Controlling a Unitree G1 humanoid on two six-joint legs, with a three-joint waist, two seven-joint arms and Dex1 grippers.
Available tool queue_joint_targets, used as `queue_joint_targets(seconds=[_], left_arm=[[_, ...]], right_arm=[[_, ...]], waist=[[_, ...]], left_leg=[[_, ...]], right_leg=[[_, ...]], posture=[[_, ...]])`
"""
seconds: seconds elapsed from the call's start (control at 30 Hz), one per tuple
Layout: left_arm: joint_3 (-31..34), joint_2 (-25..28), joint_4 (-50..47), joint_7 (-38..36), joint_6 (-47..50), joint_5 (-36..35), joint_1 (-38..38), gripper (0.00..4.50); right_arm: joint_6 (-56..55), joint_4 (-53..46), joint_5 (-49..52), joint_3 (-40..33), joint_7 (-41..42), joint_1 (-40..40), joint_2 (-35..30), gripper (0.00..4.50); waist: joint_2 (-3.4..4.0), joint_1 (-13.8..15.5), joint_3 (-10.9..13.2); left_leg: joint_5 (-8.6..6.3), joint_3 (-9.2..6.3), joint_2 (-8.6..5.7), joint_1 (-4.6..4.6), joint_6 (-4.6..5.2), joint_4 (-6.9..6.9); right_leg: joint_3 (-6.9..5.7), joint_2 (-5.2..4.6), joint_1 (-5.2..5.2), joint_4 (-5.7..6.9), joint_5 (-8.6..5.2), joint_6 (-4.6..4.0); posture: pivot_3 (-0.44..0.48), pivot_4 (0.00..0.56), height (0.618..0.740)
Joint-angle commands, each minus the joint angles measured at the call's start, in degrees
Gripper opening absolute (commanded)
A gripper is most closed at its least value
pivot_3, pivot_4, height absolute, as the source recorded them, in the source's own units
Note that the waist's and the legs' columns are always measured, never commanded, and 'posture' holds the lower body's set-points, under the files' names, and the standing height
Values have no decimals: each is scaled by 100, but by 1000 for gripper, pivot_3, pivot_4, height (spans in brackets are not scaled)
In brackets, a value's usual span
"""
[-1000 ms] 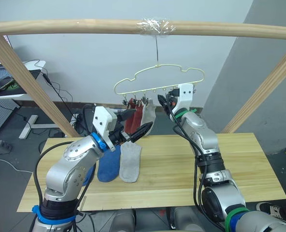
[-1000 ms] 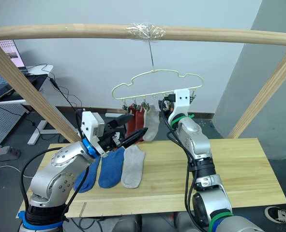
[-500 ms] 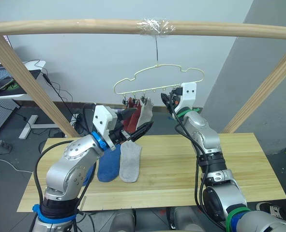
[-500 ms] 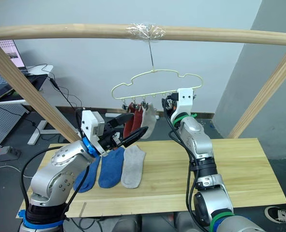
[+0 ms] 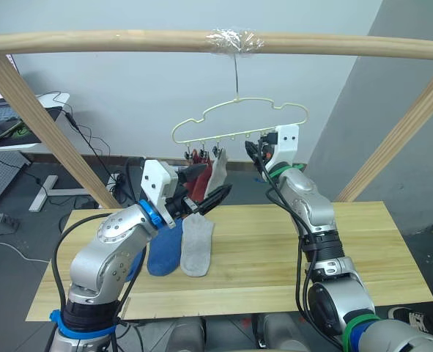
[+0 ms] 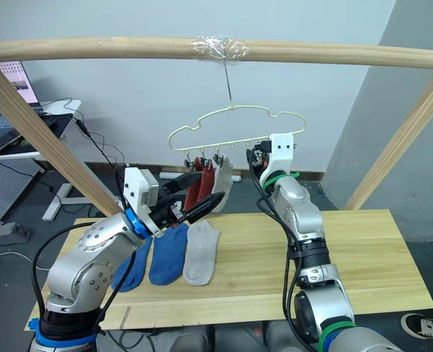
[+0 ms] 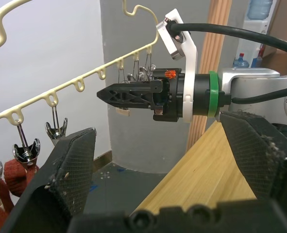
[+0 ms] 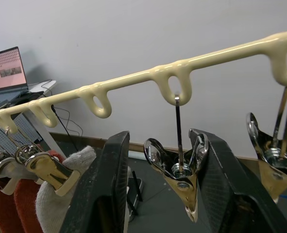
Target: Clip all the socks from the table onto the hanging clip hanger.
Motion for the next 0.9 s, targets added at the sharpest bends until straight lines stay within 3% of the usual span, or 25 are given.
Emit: queue_joint_targets(seconds=[0.03, 0.23, 0.53, 0.77, 0.9], left_arm=[[6, -25, -130, -21, -76, -3, -88, 4500], [4, -36, -130, -13, -73, -7, -90, 4500], [-21, -73, -154, 25, -52, -8, -82, 4500], [-101, -68, -6, 125, -50, 218, 89, 4500], [-433, -25, 1020, 519, -211, 1175, 366, 4500]], right_arm=[[-149, -155, 11, -19, -14, -201, -4, 2026], [-156, -145, 14, -15, 3, -201, -9, 2026], [-137, -160, 57, -58, 12, -213, -19, 42], [153, -303, 201, -119, 27, -220, -54, 19], [809, -757, 378, -39, 254, -188, -298, 19]], waist=[[0, 0, 0], [0, -1, 0], [0, -1, 0], [0, -3, 0], [6, -5, 2]], left_leg=[[1, 0, 0, 2, 1, 0], [2, 1, 0, 5, 4, 0], [2, 1, 0, 5, 4, 0], [2, 1, 0, 5, 4, 0], [2, 2, 0, 9, 4, 0]], right_leg=[[0, 0, 0, 2, -1, 0], [1, 1, 0, 6, -2, 0], [2, 1, 0, 7, -3, 1], [2, 1, 0, 7, -3, 0], [3, 1, 0, 8, -5, 2]], posture=[[-7, 121, 740], [-7, 121, 740], [-11, 126, 740], [-15, 132, 740], [-34, 138, 740]])
